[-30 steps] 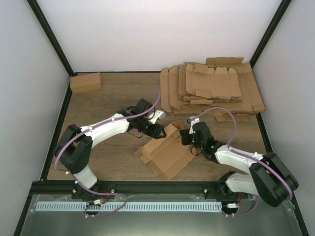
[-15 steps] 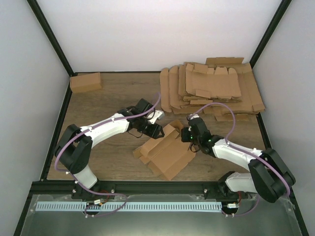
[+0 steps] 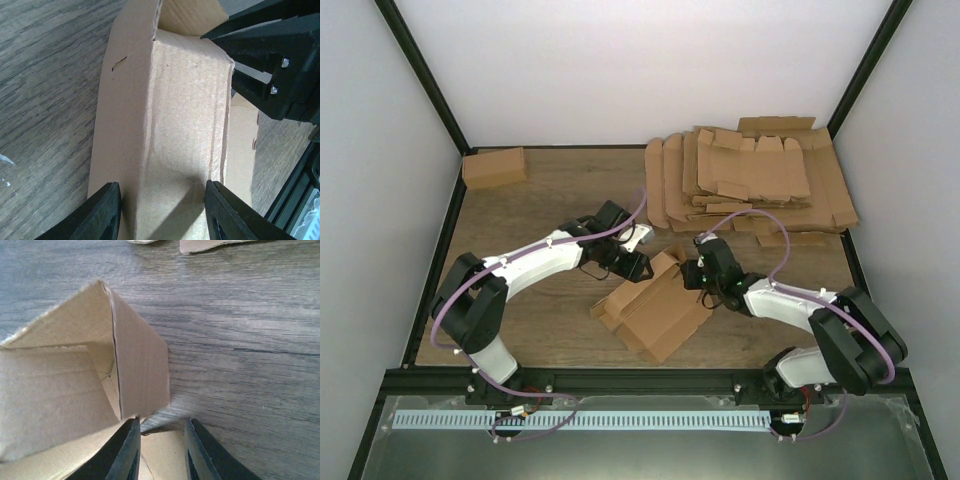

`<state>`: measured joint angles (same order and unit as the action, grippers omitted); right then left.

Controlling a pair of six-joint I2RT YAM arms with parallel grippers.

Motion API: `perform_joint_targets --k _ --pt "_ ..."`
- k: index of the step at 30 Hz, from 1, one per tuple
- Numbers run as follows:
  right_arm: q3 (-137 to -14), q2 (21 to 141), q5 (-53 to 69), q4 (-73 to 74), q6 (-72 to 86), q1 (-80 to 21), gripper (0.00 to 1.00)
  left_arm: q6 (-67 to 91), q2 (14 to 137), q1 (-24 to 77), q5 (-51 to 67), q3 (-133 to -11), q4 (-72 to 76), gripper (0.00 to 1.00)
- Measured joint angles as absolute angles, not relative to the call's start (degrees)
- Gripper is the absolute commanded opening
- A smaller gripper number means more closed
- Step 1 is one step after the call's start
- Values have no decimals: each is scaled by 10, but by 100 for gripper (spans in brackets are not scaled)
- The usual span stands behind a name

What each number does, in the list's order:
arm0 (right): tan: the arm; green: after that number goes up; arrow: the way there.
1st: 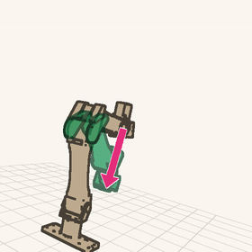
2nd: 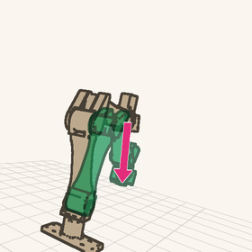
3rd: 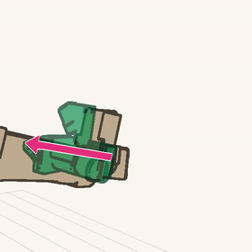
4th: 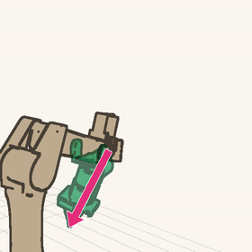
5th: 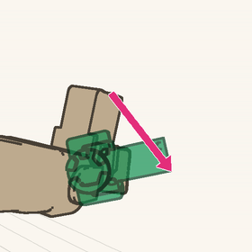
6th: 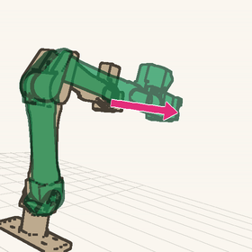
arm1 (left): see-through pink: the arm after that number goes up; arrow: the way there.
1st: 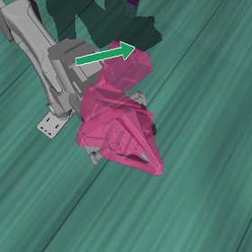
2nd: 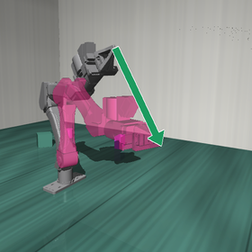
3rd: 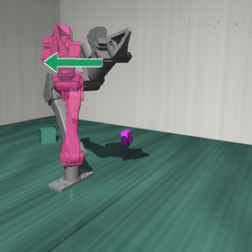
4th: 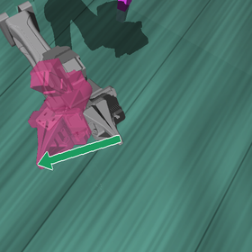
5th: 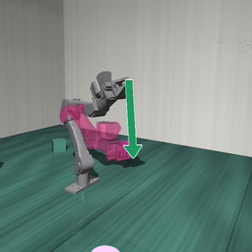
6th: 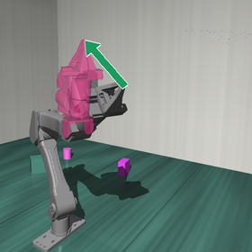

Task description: Fold the paper box

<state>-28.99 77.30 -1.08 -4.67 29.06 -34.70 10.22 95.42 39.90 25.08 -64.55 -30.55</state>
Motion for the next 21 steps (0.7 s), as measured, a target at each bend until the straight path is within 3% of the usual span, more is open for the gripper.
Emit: perform_joint_targets --k 9,21 --pt "-276 778 0 -84 268 -347 36 116 955 399 220 -646 -305 44" --pt "-274 822 -27 -170 204 -347 27 131 955 391 208 -647 -304 43"
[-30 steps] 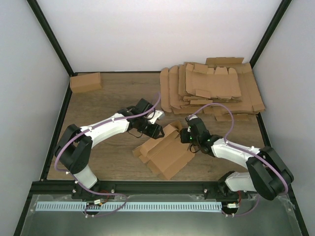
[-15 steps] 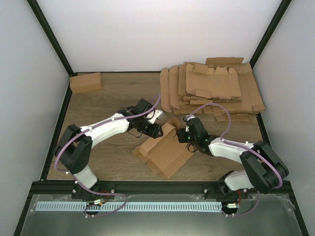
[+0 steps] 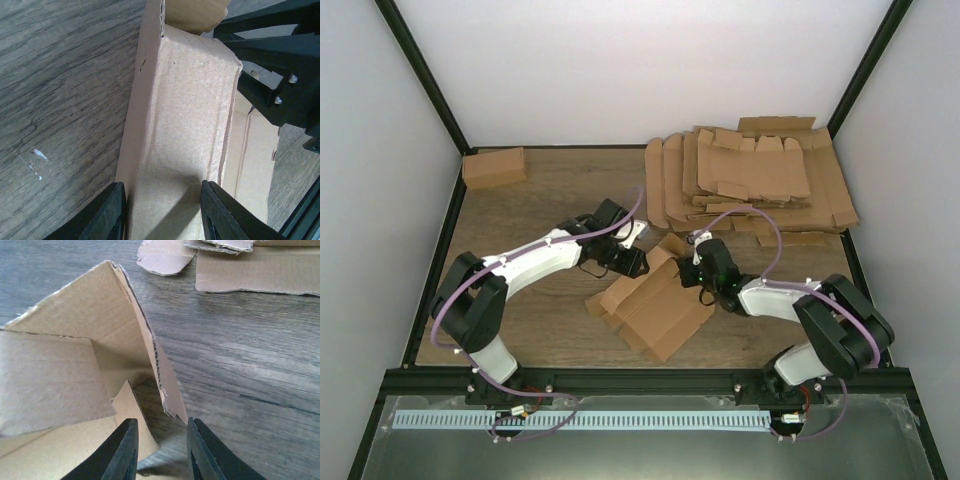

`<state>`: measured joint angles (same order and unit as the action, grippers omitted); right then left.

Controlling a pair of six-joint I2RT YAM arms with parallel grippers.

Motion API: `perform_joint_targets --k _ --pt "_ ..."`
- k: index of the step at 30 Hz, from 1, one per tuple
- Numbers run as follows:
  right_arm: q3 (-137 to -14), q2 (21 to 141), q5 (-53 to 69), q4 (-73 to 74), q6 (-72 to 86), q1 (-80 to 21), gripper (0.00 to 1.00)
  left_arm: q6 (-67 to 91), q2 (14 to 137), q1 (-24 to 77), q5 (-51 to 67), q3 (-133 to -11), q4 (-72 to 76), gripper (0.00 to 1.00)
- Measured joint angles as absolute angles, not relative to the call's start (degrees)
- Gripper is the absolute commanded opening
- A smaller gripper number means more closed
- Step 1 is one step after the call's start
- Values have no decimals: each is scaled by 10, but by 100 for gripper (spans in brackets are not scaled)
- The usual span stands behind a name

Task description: Fold the paper box

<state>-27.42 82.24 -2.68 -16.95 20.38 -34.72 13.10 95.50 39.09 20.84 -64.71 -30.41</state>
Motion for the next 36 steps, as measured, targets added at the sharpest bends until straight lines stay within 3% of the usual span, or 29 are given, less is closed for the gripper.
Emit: perform_joint_targets --k 6,11,36 --pt "-285 854 -35 -188 175 -347 19 131 958 391 210 -648 -303 43" --pt "-285 867 -34 -207 156 -347 1 130 958 391 209 -648 -303 43" --pt "-371 829 -59 -84 230 -403 1 139 921 343 147 -649 -299 41"
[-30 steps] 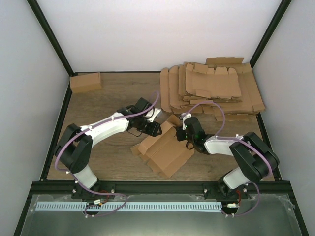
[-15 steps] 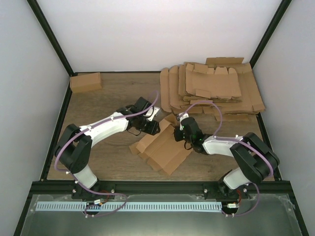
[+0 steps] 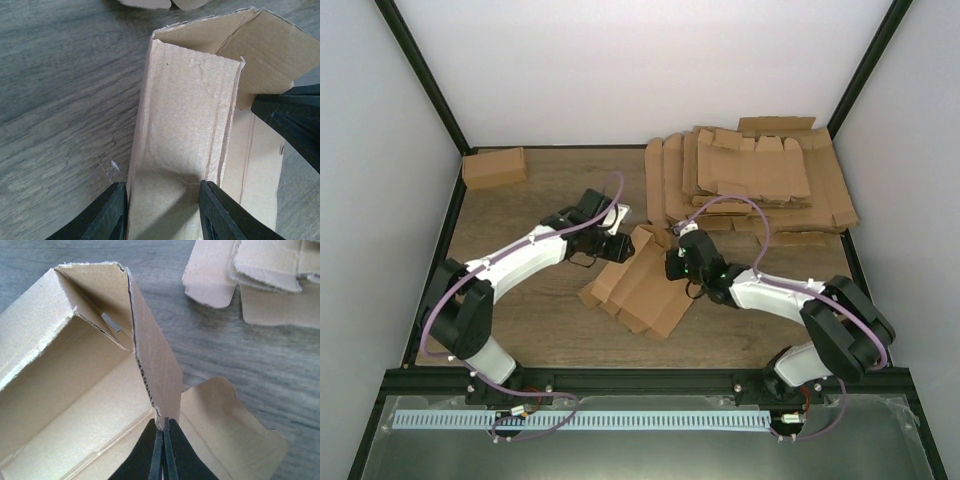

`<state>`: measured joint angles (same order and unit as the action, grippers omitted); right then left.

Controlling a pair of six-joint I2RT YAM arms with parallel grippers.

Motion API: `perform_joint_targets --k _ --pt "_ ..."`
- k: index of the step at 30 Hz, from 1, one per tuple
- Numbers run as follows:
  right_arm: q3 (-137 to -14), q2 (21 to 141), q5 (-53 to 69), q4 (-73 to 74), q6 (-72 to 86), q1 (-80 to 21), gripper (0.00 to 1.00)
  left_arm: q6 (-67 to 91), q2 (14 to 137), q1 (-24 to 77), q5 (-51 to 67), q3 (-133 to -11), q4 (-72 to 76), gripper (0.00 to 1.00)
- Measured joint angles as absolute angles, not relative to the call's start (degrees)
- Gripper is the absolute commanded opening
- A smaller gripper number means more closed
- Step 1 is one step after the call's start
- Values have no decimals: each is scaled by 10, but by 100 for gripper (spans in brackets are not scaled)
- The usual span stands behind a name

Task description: Fold the paper box

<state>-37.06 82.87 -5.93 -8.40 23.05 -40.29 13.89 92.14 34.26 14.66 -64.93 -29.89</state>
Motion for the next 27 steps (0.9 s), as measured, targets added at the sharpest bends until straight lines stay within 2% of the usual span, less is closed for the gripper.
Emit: perform_joint_targets --k 8,22,27 --pt "-360 812 -77 -42 299 -441 1 148 917 348 157 -623 -285 41" --pt "-306 811 -77 -74 369 -444 2 149 917 387 151 -622 -281 41" --pt "-294 801 -57 -84 369 -449 6 149 917 394 148 -622 -281 41"
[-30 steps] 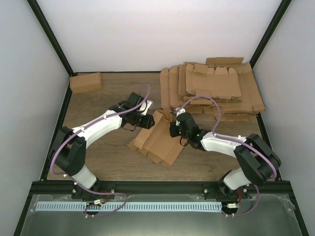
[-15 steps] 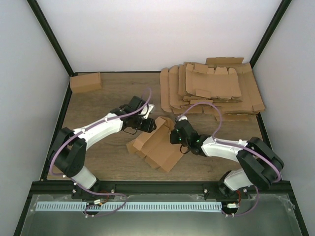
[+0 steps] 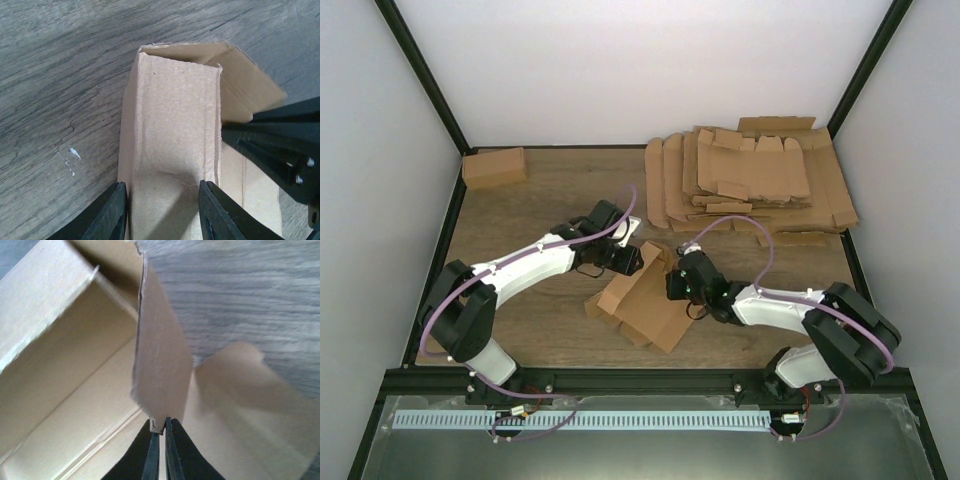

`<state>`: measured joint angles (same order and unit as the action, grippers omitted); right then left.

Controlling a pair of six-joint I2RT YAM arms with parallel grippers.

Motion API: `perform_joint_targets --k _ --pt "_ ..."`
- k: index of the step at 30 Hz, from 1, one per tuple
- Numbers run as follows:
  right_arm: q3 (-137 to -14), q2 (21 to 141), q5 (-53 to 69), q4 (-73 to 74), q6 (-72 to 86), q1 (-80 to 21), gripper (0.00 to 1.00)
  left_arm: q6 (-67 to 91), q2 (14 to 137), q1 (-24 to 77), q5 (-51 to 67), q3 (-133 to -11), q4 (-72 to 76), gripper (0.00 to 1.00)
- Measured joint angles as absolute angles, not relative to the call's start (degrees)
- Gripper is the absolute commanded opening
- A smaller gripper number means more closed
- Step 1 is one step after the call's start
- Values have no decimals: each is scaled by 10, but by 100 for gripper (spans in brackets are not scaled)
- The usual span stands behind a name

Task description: Fold the paper box

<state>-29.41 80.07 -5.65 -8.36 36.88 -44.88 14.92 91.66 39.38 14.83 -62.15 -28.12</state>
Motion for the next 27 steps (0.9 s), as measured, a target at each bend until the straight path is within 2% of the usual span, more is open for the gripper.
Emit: perform_joint_targets --k 7,15,22,27 --pt "-275 791 -12 -99 354 -456 8 146 917 394 155 -622 -281 41" --pt "-267 783 11 -111 341 -456 31 124 917 394 164 -621 -283 41" --pt "-257 714 18 -94 309 -456 51 111 917 395 164 -620 -288 41" --pt "-256 667 27 -73 291 -449 56 105 917 395 163 -619 -288 41"
